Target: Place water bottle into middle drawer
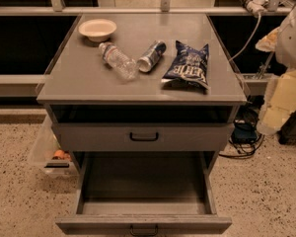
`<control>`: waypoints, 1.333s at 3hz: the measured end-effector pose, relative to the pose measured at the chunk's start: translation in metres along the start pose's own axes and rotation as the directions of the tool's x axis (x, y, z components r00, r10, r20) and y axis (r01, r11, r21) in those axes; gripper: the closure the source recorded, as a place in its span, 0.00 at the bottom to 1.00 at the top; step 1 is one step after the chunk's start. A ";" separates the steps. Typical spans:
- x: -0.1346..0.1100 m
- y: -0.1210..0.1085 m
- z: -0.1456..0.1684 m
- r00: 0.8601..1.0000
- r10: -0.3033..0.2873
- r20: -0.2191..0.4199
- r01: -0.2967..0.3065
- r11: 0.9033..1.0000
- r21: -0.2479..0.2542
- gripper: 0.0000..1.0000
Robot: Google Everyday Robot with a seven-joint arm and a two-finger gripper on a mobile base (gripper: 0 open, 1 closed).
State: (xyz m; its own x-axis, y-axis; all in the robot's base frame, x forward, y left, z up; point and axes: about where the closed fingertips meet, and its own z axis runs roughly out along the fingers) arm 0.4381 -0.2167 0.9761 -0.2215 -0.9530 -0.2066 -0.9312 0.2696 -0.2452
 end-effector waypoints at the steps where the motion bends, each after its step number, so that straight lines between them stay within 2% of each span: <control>1: 0.000 0.000 0.000 1.000 0.000 0.000 0.000 1.000 0.000 0.00; 2: -0.019 -0.015 -0.001 0.999 -0.025 0.043 0.023 0.999 0.030 0.00; 3: -0.062 -0.046 0.007 0.992 -0.088 0.094 0.085 0.996 0.027 0.00; 4: -0.115 -0.076 0.025 0.977 -0.160 0.144 0.161 0.987 0.004 0.00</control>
Offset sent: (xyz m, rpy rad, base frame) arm 0.0418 0.0311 0.0157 0.0636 -0.0833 0.0656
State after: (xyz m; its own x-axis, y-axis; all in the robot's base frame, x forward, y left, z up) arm 0.5414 -0.1244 0.9943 -0.0257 -0.9540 -0.2985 -0.9536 0.1131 -0.2791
